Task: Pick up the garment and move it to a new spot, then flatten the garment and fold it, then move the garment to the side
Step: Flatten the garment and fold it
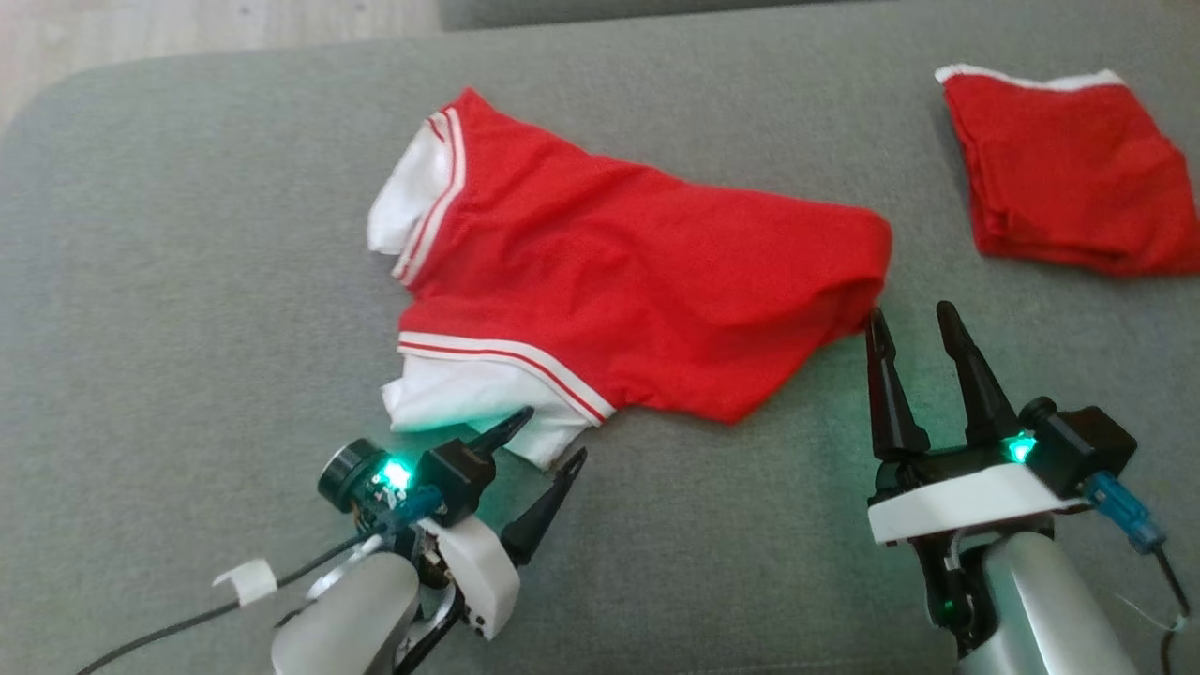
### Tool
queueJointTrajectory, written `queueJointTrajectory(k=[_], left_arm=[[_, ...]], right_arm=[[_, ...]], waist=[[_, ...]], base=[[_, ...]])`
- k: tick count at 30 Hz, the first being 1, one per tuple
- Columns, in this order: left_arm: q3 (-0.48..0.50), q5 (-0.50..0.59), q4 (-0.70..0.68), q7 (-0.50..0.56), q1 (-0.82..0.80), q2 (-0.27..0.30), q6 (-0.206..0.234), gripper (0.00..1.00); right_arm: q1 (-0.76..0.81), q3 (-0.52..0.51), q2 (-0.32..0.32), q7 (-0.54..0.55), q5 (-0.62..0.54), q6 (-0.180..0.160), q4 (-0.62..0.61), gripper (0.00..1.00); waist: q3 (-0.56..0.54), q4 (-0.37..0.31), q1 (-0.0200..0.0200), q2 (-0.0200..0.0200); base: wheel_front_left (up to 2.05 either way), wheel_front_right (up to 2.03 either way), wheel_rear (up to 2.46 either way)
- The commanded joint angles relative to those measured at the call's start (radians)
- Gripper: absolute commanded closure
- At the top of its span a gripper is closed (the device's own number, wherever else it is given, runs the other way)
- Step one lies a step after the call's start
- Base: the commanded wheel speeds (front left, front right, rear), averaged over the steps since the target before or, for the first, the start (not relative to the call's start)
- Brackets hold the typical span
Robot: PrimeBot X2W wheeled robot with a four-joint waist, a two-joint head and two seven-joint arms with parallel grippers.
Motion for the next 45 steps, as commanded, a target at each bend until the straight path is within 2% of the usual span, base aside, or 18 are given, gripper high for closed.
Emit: queueJointTrajectory(k=[1, 4, 6, 7, 12, 17, 22, 26, 28, 32, 34, 37, 38, 39, 44, 45], left_arm=[[0.015, -0.009, -0.006, 0.003, -0.041, 0.014, -0.003, 0.0], [-0.022, -0.03, 0.059, 0.049, -0.057, 0.017, -0.005, 0.0], [-0.04, -0.04, 0.08, 0.066, -0.066, 0.02, -0.006, 0.94], [-0.046, -0.046, 0.084, 0.063, -0.07, 0.022, -0.006, 1.0], [-0.031, -0.056, 0.07, -0.002, -0.107, 0.044, -0.006, 1.0], [0.032, -0.069, 0.0, -0.042, -0.212, 0.087, -0.002, 1.0], [0.061, -0.055, -0.067, 0.038, -0.42, 0.157, -0.005, 1.0], [0.064, -0.068, -0.069, 0.121, -0.561, 0.197, -0.006, 1.0], [0.029, -0.067, -0.055, 0.18, -0.657, 0.237, -0.006, 1.0], [-0.107, -0.077, -0.026, 0.271, -0.853, 0.341, -0.007, 1.0], [-0.157, -0.075, 0.005, 0.279, -0.951, 0.382, -0.007, 1.0], [-0.181, -0.032, 0.088, 0.233, -1.091, 0.407, -0.007, 1.0], [-0.187, 0.0, 0.119, 0.2, -1.131, 0.407, -0.005, 0.47], [-0.189, 0.018, 0.153, 0.171, -1.157, 0.398, -0.002, 0.0], [-0.157, -0.007, 0.295, 0.036, -1.196, 0.304, 0.014, 0.0], [-0.16, -0.018, 0.332, -0.009, -1.182, 0.266, 0.011, 0.0]], right_arm=[[-0.033, 0.024, -0.002, -0.011, 0.002, -0.002, -0.036, 0.0], [-0.041, 0.022, -0.002, -0.011, 0.004, -0.002, -0.04, 0.0], [-0.044, 0.023, -0.002, -0.011, 0.005, -0.002, -0.039, 0.0], [-0.045, 0.024, -0.002, -0.011, 0.006, -0.002, -0.038, 0.0], [-0.044, 0.029, -0.002, -0.011, 0.014, -0.002, -0.037, 0.0], [-0.039, 0.043, -0.002, -0.011, 0.024, -0.002, -0.034, 0.0], [-0.056, 0.072, -0.002, -0.011, 0.038, -0.002, -0.041, 0.0], [-0.076, 0.091, -0.002, -0.011, 0.061, -0.002, -0.053, 0.0], [-0.09, 0.111, -0.002, -0.011, 0.08, -0.002, -0.061, 0.0], [-0.118, 0.164, -0.002, -0.011, 0.114, -0.002, -0.079, 0.0], [-0.127, 0.187, -0.002, -0.011, 0.13, -0.002, -0.087, 0.0], [-0.138, 0.213, -0.002, -0.011, 0.15, -0.002, -0.099, 0.0], [-0.141, 0.221, -0.002, -0.011, 0.155, -0.002, -0.104, 0.0], [-0.144, 0.227, -0.002, -0.011, 0.159, -0.002, -0.109, 0.0], [-0.15, 0.232, -0.002, -0.011, 0.168, -0.002, -0.123, 0.0], [-0.152, 0.231, -0.002, -0.011, 0.162, -0.002, -0.119, 0.0]], waist=[[0.019, -0.019, -0.0003, 0.0], [0.025, -0.03, -0.0003, 0.0], [0.021, -0.034, -0.0003, 0.0], [0.018, -0.036, -0.0003, 0.0], [-0.01, -0.042, -0.0003, 0.0], [-0.033, -0.052, -0.0003, 0.0], [-0.012, -0.092, -0.0003, 0.0], [0.024, -0.132, -0.0003, 0.0], [0.055, -0.166, -0.0003, 0.0], [0.118, -0.239, -0.0003, 0.0], [0.146, -0.272, -0.0003, 0.0], [0.188, -0.309, -0.0003, 0.0], [0.201, -0.318, -0.0003, 0.0], [0.212, -0.324, -0.0003, 0.0], [0.244, -0.325, -0.0003, 0.0], [0.247, -0.312, -0.0003, 0.0]], base=[[0.0, 0.0, 0.0], [0.0, 0.0, 0.0], [0.0, 0.0, 0.0], [0.0, 0.0, 0.0], [0.0, 0.0, 0.0], [0.0, 0.0, 0.0], [0.0, 0.0, 0.0], [0.0, 0.0, 0.0], [0.0, 0.0, 0.0], [0.0, 0.0, 0.0], [0.0, 0.0, 0.0], [0.0, 0.0, 0.0], [0.0, 0.0, 0.0], [0.0, 0.0, 0.0], [0.0, 0.0, 0.0], [0.0, 0.0, 0.0]])
